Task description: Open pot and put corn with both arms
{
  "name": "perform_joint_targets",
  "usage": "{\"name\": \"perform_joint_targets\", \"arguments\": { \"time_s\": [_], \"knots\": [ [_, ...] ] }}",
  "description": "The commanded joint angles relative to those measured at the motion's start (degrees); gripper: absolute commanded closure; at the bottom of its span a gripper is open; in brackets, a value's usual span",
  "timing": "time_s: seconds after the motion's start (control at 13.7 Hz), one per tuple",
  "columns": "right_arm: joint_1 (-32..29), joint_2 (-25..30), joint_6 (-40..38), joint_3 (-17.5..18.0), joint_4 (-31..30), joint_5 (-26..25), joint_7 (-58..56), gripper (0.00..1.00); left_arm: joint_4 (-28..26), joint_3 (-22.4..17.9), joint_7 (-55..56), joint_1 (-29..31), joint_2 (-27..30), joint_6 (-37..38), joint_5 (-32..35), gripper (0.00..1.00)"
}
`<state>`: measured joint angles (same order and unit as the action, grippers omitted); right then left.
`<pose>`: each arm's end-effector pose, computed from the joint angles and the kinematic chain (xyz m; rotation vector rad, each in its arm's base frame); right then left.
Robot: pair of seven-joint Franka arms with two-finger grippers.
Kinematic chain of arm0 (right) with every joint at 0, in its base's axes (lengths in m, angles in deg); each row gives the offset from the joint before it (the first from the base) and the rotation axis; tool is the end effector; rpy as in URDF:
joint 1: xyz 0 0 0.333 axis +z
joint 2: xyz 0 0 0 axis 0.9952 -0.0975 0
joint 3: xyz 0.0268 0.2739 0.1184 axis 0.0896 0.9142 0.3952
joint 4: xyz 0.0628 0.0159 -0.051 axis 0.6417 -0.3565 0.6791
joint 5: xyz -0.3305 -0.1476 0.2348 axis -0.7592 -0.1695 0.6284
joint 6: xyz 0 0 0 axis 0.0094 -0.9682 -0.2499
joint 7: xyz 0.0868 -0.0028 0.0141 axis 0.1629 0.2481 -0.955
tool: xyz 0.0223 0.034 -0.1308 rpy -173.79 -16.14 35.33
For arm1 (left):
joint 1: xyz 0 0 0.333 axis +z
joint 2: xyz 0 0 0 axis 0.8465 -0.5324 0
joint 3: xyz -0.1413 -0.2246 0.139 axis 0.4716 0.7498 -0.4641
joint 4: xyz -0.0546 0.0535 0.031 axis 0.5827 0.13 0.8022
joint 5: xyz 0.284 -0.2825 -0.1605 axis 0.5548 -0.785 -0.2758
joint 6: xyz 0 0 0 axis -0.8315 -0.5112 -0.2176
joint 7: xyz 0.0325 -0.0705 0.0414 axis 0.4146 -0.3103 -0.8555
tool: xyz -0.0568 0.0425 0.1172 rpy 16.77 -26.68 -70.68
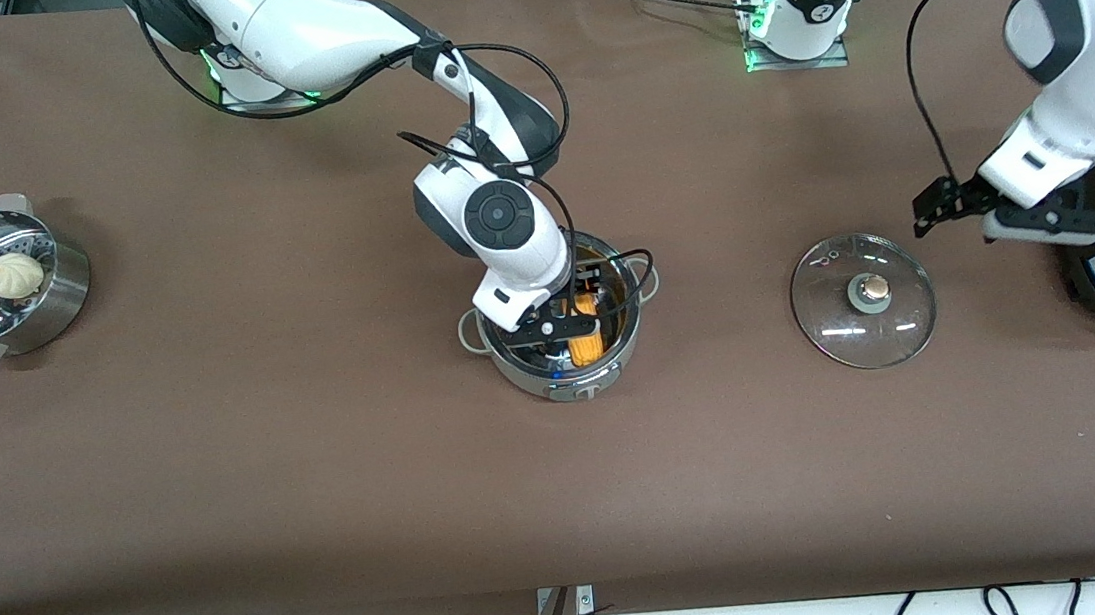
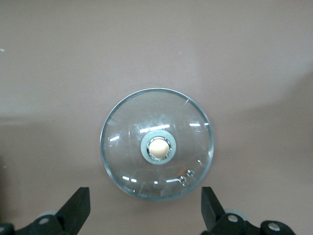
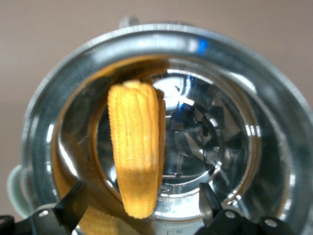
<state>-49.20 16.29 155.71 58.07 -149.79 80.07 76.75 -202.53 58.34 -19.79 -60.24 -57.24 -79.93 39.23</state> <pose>0.5922 0.5462 0.2575 -2.9780 -0.0379 0.0567 0.5666 0.0368 0.3787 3.0727 -0.2243 0.1725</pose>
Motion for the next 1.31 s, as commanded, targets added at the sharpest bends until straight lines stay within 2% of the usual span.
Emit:
{"name": "perform_joint_targets", "arguments": {
  "time_s": [0.0,0.22,0.44,0.58,0.73,1.02,1.09,1.24],
  "knots": [
    [-1.2,5.4,-7.0,-0.3,-0.3,-1.2,-3.2,0.00,4.4,0.3,0.1,0.3,4.9,9.0,1.4,0.00],
    [-6.2,12.1,-14.7,0.1,-0.4,-0.6,-8.2,0.00,16.2,0.3,4.1,0.3,5.2,23.9,4.9,0.00],
    [-10.8,18.2,-22.7,-0.2,-0.4,-0.7,-11.4,0.00,23.6,0.2,6.6,0.2,4.9,33.0,5.0,0.00],
    [-16.0,21.1,-29.4,-0.2,-0.4,-0.6,-21.0,0.00,28.2,-0.1,9.9,0.1,4.8,39.8,4.9,0.00],
    [-22.2,23.3,-33.7,-0.5,-0.4,-0.7,-28.3,0.00,29.1,0.5,13.1,-0.7,3.7,41.0,4.9,0.00],
    [-33.8,28.4,-38.9,-0.5,-1.0,-0.6,-29.6,0.00,29.3,3.5,21.6,-0.8,3.4,41.0,4.9,0.00],
    [-36.0,30.4,-39.0,-0.6,-3.8,-0.6,-31.3,0.00,29.4,3.5,22.6,-0.8,3.2,41.0,4.8,0.00],
    [-39.3,37.4,-36.7,-1.7,-14.2,-0.9,-31.9,0.00,32.8,3.4,22.9,-0.8,0.9,40.9,4.9,0.00]
  ]
}}
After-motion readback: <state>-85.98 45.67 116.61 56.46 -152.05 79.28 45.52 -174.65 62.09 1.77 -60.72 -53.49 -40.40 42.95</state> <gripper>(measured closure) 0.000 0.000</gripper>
